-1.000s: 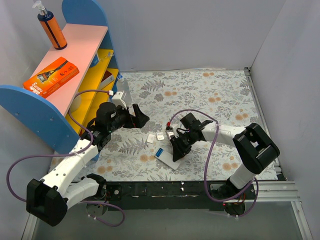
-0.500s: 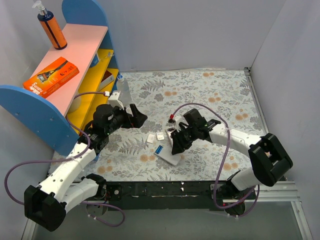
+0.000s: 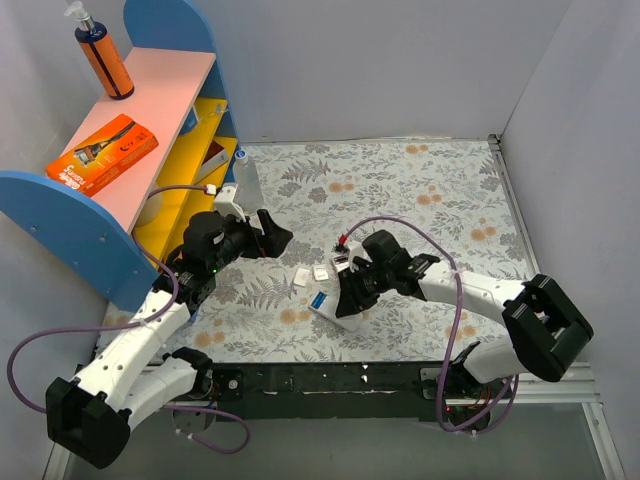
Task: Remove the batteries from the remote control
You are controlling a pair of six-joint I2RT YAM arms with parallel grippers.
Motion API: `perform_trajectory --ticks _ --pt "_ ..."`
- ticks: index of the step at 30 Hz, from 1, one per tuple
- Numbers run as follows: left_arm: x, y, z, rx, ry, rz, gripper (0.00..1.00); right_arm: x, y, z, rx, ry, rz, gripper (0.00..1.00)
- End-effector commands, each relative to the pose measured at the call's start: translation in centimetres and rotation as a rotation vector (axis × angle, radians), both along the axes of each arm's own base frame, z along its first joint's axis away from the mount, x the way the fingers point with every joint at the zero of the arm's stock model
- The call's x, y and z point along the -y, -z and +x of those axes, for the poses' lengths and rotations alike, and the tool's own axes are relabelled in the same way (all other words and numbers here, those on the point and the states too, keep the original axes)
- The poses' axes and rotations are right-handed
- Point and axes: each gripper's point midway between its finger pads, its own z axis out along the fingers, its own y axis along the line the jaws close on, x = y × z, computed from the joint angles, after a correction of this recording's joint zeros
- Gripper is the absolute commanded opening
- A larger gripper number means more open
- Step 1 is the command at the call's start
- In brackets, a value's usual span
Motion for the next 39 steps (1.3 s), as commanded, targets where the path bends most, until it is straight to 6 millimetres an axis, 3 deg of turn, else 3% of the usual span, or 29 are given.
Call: perform_trajectory --ticks 1,8,15,20,26,31,39 --pt "-0.9 -1.5 0.3 0.058 -0.053 -0.014 0.98 -2.1 -0.5 -1.2 -0.044 0.046 0.086 0.36" --pt "-1.2 -1.5 0.5 0.058 -0.075 -0.012 0.98 -0.9 2.4 -3.1 -0.059 0.091 0.019 0.36" --pt "-1.4 -1.5 0.5 0.061 -0.086 -0.010 0.98 1.7 3.8 -2.1 0.025 0.163 -0.105 0.36" --pt "-1.5 -1.4 0.6 0.060 -0.090 -0.008 0.98 2.2 3.2 -1.5 0.058 0.190 -0.125 0.36" --pt "-1.7 -1.4 0.6 0.061 -0.100 -0.004 0.98 1.1 -0.5 -0.8 0.110 0.172 -0.052 0.37" --pt "-1.8 -1.3 0.6 0.055 -0.108 -0.009 0.98 2.6 -1.7 2.5 0.191 0.265 -0.111 0.38" --pt "0.2 -0.4 0.0 0.014 0.009 -0.021 0.98 10.9 -0.7 10.4 0.312 0.529 -0.356 0.46"
